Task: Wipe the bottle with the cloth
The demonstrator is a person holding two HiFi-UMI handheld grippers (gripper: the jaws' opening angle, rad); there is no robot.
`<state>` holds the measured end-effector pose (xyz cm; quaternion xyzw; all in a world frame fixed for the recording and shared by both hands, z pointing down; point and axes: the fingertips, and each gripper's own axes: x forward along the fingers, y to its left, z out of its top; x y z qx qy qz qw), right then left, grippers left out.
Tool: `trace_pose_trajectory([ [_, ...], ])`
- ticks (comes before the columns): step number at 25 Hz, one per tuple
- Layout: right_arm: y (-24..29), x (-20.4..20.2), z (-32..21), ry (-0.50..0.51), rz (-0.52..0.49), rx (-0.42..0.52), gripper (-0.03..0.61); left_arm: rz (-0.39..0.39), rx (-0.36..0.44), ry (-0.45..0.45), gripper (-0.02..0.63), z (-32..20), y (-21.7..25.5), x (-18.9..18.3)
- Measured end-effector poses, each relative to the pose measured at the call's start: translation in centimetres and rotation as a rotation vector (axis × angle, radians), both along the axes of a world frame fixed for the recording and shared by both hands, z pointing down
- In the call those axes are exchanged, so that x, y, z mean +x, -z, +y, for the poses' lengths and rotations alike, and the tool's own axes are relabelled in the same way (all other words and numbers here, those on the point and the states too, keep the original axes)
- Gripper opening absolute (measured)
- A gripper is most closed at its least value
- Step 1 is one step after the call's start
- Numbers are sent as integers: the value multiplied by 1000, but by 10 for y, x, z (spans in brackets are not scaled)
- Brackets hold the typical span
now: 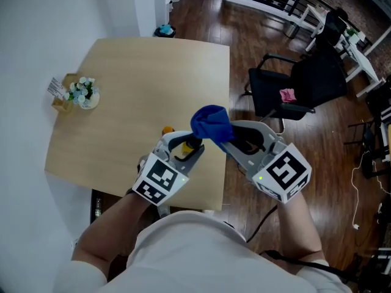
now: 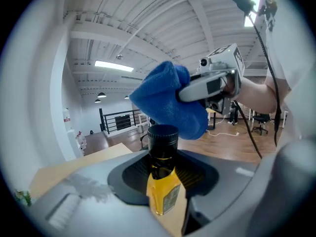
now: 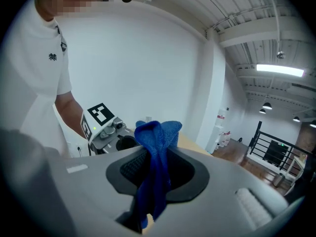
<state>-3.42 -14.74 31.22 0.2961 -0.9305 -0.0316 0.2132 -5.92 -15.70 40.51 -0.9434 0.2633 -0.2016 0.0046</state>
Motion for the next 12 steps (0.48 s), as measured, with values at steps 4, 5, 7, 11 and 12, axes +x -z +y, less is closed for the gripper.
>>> trace_pose_trajectory([
  [4, 15, 20, -3, -70, -96, 21, 91, 83, -61, -11, 150, -9, 25, 2],
  [5, 19, 24, -4, -84, -119, 30, 91, 104, -75, -12, 150, -12, 34, 2],
  [7, 24, 31, -6, -107, -168, 39, 91, 132, -84, -16, 150, -18, 53, 5],
  [11, 25, 36, -9, -144, -270, 31, 91, 168, -84, -26, 150, -26, 84, 10],
  [12, 23, 36, -9, -151, -286, 30, 91, 174, -84, -29, 150, -27, 90, 11],
])
